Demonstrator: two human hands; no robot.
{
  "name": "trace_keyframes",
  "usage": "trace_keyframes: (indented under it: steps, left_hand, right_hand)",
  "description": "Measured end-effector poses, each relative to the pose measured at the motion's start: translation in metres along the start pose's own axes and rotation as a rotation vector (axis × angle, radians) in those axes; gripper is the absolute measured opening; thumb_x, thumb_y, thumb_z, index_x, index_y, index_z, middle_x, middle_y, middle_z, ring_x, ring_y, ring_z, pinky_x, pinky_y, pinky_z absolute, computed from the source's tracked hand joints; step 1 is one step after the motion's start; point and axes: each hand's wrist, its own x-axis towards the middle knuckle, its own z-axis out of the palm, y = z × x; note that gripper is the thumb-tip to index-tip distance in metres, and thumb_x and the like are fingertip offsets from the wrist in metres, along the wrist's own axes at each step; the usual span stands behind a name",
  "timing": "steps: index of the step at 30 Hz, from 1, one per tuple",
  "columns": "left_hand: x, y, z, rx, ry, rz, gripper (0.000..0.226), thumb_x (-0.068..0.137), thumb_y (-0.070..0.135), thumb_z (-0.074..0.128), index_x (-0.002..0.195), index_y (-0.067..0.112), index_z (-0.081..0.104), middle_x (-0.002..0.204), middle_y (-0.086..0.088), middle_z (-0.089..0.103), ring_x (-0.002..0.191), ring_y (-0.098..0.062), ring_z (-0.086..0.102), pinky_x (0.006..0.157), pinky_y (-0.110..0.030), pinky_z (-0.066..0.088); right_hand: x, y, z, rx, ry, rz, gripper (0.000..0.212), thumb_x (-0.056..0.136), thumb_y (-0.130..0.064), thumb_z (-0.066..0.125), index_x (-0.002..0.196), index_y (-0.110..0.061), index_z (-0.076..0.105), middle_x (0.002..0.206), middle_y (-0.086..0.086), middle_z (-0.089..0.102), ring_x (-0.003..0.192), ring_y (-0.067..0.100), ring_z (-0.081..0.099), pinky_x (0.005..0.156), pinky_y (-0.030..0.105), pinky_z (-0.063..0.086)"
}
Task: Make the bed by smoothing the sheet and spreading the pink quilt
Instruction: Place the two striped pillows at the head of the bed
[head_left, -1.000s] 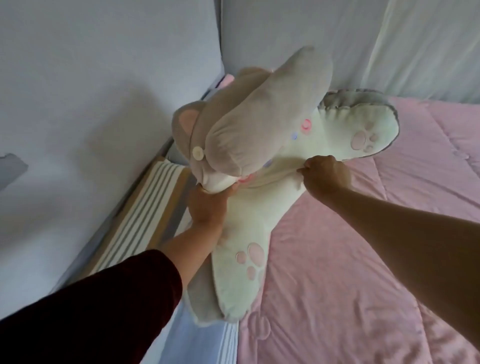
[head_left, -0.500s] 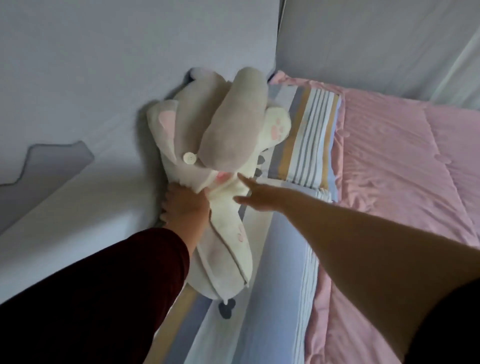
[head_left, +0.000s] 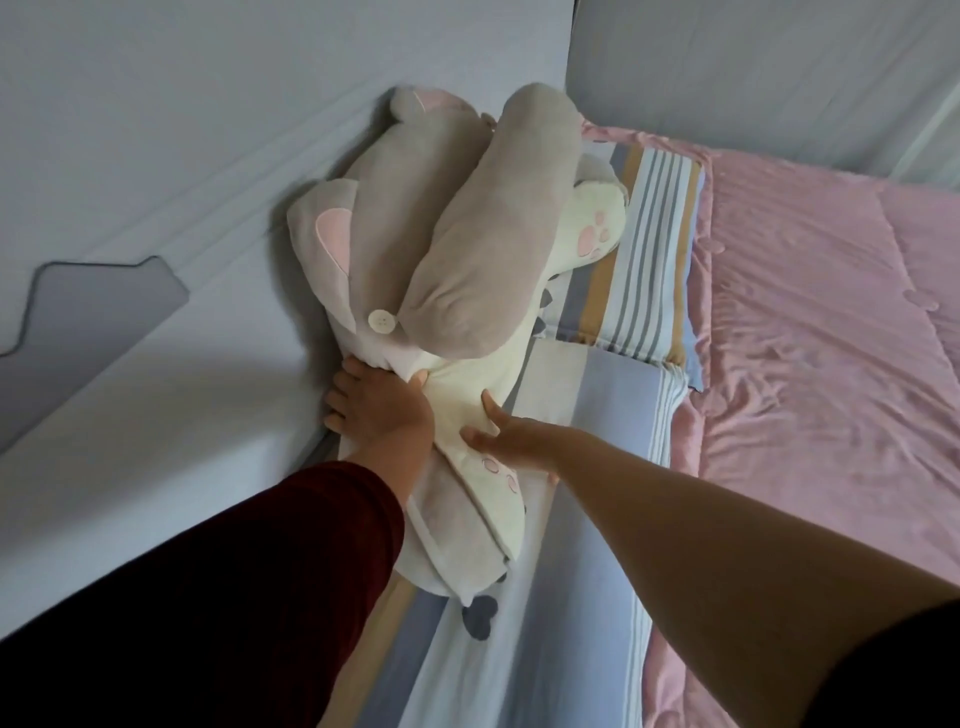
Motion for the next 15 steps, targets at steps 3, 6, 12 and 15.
trace_keyframes:
  steps: [3, 6, 12, 15]
  left_hand:
    - [-0.003, -0.001, -0.005, -0.007, -0.007, -0.004, 0.076, 0.080, 0.049, 0.066, 0.131, 0.003, 0.033, 0.135, -0.018, 0.040, 0.128, -0.037, 0.035, 0.104, -0.049, 0.028]
    - [-0.007, -0.002, -0.013, 0.000, -0.045, 0.010, 0.073, 0.082, 0.047, 0.065, 0.130, 0.002, 0.032, 0.137, -0.018, 0.038, 0.130, -0.037, 0.034, 0.105, -0.049, 0.028]
    - [-0.015, -0.001, -0.035, 0.023, -0.115, -0.010, 0.072, 0.079, 0.040, 0.068, 0.129, 0.003, 0.032, 0.139, -0.019, 0.038, 0.130, -0.038, 0.034, 0.104, -0.050, 0.027]
    - [-0.025, -0.003, -0.050, 0.071, -0.160, -0.026, 0.074, 0.082, 0.043, 0.063, 0.135, 0.004, 0.029, 0.142, -0.018, 0.034, 0.131, -0.037, 0.032, 0.105, -0.052, 0.026]
  right_hand:
    - [-0.010, -0.002, 0.002, 0.030, 0.031, 0.003, 0.071, 0.101, -0.054, 0.028, 0.152, -0.031, -0.015, 0.150, 0.014, 0.040, 0.140, 0.033, 0.033, 0.109, 0.038, 0.028]
    - [-0.024, 0.002, 0.001, 0.003, 0.039, -0.002, 0.067, 0.101, -0.052, 0.030, 0.153, -0.034, -0.008, 0.153, 0.011, 0.034, 0.139, 0.032, 0.033, 0.105, 0.039, 0.035]
    - [-0.049, 0.013, -0.011, -0.162, 0.014, -0.087, 0.066, 0.098, -0.051, 0.041, 0.153, -0.037, 0.008, 0.155, 0.003, 0.034, 0.142, 0.025, 0.030, 0.114, 0.039, 0.027]
    - [-0.071, 0.019, -0.020, -0.174, -0.001, -0.122, 0.063, 0.097, -0.052, 0.042, 0.153, -0.037, 0.015, 0.151, 0.000, 0.041, 0.143, 0.021, 0.030, 0.116, 0.041, 0.024]
